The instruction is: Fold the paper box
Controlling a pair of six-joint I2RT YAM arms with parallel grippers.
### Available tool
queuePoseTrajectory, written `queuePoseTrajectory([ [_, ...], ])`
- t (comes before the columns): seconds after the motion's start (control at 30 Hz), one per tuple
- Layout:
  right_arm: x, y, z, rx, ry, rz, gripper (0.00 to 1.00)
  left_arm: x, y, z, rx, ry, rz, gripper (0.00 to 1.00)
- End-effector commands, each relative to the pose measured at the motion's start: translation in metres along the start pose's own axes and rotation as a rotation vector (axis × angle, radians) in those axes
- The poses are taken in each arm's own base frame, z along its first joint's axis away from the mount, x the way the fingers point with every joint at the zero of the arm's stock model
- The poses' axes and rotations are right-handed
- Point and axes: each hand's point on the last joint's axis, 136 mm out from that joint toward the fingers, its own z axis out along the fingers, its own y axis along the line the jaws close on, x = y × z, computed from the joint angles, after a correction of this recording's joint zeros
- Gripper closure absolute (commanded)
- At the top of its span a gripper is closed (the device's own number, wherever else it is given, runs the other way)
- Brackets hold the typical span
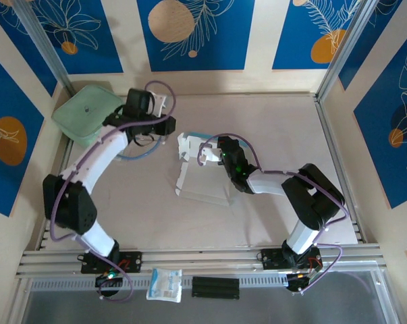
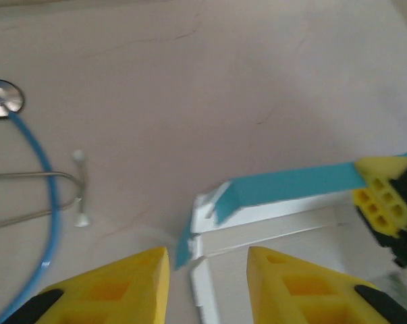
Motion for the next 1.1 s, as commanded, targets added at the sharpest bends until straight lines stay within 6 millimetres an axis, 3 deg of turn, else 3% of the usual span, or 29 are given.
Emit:
queuePoseTrajectory([
  [0.0, 0.0, -0.001, -0.005, -0.012, -0.002, 0.008, 1.0, 0.049, 0.003, 0.012, 0.033, 0.284, 0.04, 0.63],
  [0.17, 0.001, 0.0, -0.004, -0.025, -0.002, 0.016, 1.0, 0.038, -0.012, 0.032, 0.141, 0.307, 0.048, 0.56],
  [0.37, 0.001, -0.001, -0.003, -0.031, -0.003, 0.017, 1.0, 0.037, 0.001, 0.058, 0.111, 0.328, 0.05, 0.54],
  [0.5, 0.0, 0.0, -0.002, -0.035, -0.004, 0.019, 1.0, 0.041, -0.003, 0.074, 0.152, 0.357, 0.024, 0.54],
  [0.73, -0.003, -0.002, 0.001, -0.031, -0.005, 0.012, 1.0, 0.06, -0.006, 0.084, 0.172, 0.432, -0.033, 0.63],
  [0.83, -0.006, -0.007, 0.003, 0.003, -0.007, 0.0, 1.0, 0.064, -0.008, 0.085, 0.177, 0.445, -0.056, 0.75],
  [1.07, -0.011, -0.043, 0.015, 0.153, 0.006, -0.062, 1.0, 0.044, -0.006, 0.073, 0.1, 0.36, -0.153, 0.95],
])
